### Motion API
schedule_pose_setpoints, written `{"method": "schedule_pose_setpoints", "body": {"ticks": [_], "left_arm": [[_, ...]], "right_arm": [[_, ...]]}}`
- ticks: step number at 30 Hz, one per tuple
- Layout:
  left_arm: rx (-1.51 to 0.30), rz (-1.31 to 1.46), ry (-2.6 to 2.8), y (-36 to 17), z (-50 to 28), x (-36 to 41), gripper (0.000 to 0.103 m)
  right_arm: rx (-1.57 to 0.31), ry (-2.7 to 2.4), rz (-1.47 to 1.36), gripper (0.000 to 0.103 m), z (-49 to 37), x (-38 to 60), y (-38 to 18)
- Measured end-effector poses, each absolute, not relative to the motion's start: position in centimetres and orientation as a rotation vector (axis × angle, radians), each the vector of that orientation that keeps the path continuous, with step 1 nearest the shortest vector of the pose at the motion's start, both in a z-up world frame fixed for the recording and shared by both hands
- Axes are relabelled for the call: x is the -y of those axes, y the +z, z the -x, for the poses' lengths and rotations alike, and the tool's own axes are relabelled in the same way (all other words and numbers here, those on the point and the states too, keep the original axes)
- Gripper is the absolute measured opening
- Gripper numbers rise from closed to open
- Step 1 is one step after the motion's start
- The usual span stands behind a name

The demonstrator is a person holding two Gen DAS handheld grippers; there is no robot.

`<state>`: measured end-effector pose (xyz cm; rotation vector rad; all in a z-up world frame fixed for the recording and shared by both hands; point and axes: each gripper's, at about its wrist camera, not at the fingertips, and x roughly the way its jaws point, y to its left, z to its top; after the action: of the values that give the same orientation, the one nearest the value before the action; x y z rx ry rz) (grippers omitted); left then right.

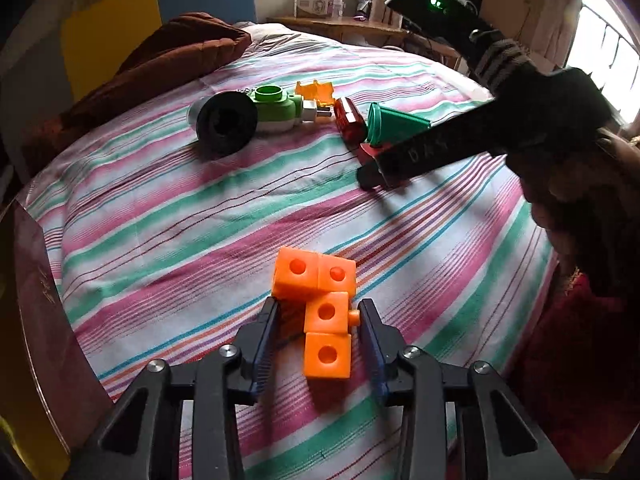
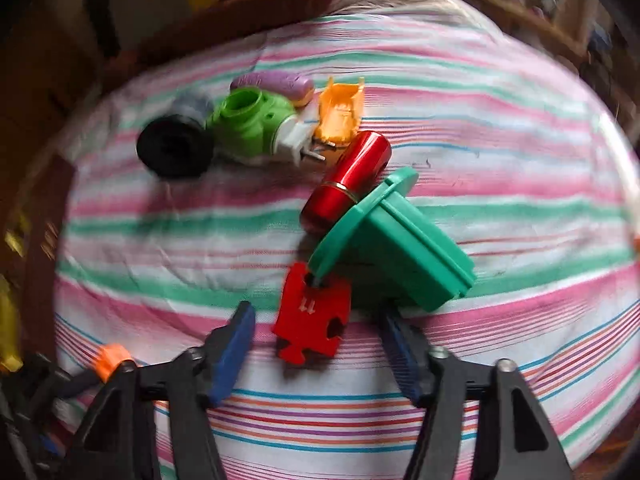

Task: Organize rigid objects
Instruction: 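Grasp the orange cube stack with the left tool while the right tool grasps the red puzzle piece, then lower the orange cube stack into the gold tray and open the left tool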

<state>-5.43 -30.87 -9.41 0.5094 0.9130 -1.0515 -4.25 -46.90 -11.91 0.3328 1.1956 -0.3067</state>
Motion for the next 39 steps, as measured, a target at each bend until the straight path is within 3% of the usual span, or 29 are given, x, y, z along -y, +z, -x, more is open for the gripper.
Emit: {"method": "schedule_pose_setpoints", "body": {"ticks": [2,12,21,34,39], "left_arm": [[-0.921,-0.498,-1.042,-9.5,5.2,31.0,0.034],[-0.868,-0.468,-1.029,-9.8,5.0,30.8,0.031],[-0.880,-0.457,-1.002,-8.9,5.2,30.1,0.026],[-0.732,-0.288,-0.818,-0.2,2.9,22.4,0.026],[-0.733,-0.247,-0.652,0.6,0.5,18.2,0.026]], "right_arm": [[-1.185,-0.316,-0.329,0.033,4.2,46.8,-11.6],[-1.178,-0.289,-0.386,0.035,4.7,47.6,-11.9],[-1.182,-0.299,-0.218,0.035,4.2,45.7,-12.0],[-1.160,-0.299,-0.116,0.034,4.5,45.0,-11.8],[-1.148,-0.301,-0.077,0.034,4.6,44.5,-11.8]]}}
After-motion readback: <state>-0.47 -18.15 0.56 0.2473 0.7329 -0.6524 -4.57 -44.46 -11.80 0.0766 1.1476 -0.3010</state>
